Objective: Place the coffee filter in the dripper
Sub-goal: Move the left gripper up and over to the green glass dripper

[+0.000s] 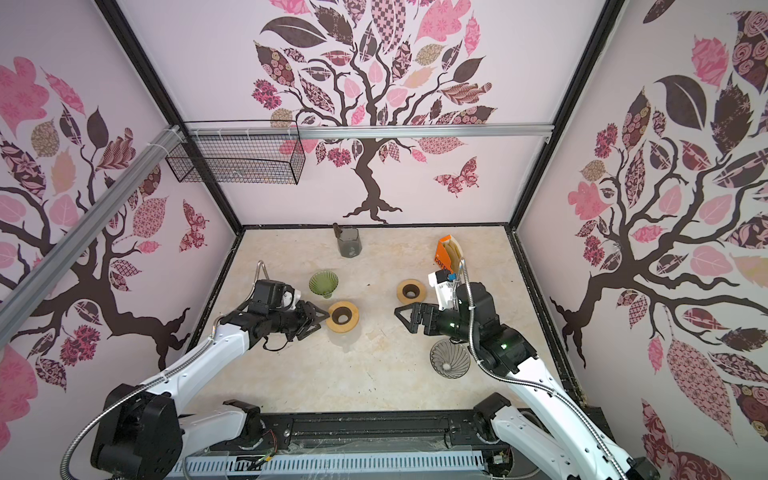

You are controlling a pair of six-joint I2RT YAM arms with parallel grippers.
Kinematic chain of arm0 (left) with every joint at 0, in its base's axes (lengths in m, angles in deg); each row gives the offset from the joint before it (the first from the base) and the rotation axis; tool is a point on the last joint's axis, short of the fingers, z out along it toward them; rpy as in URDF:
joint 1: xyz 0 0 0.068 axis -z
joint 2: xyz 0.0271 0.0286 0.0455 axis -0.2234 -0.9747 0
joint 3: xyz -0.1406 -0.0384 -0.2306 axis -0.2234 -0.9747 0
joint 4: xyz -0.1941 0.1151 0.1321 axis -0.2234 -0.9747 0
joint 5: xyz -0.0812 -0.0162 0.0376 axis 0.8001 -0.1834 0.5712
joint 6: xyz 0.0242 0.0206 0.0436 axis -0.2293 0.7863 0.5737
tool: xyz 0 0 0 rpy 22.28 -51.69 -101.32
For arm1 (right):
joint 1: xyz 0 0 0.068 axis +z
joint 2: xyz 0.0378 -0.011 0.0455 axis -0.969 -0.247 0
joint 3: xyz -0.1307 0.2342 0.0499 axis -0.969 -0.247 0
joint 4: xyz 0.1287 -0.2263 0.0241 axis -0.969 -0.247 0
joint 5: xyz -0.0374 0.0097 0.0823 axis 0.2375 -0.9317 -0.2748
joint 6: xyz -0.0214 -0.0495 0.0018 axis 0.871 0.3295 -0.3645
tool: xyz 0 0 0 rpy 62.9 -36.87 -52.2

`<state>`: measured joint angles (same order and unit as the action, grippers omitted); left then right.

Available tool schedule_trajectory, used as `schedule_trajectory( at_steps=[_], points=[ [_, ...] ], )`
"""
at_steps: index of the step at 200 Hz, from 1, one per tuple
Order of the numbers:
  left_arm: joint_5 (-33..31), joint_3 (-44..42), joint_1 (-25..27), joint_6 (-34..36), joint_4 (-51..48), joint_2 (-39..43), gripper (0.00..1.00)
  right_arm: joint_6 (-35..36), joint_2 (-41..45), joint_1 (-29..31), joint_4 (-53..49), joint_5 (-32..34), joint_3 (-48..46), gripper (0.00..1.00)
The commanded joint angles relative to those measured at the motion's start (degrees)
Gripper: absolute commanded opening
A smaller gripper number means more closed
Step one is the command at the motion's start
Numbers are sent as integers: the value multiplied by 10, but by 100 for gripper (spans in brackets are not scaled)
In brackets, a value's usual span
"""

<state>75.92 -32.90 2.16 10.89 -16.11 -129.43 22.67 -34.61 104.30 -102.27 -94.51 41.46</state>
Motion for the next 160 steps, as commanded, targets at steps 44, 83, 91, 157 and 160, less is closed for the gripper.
schedule_trajectory(
  at_steps=[44,83,91,157,160],
  points=[
    [-128,125,-17,57,-122,7,98,-52,-38,-1,96,-119,-36,100],
    [-180,175,-21,60,-161,-13,98,-85,-133,-7,145,-232,-34,100],
    [-188,184,-23,60,-167,-16,98,-67,-134,-7,114,-224,-19,100],
    [-188,193,-72,18,-160,-17,98,-78,-75,-17,105,-194,-33,100],
    [-183,190,-78,14,-156,-16,98,-76,-75,-17,103,-197,-32,100]
  ],
)
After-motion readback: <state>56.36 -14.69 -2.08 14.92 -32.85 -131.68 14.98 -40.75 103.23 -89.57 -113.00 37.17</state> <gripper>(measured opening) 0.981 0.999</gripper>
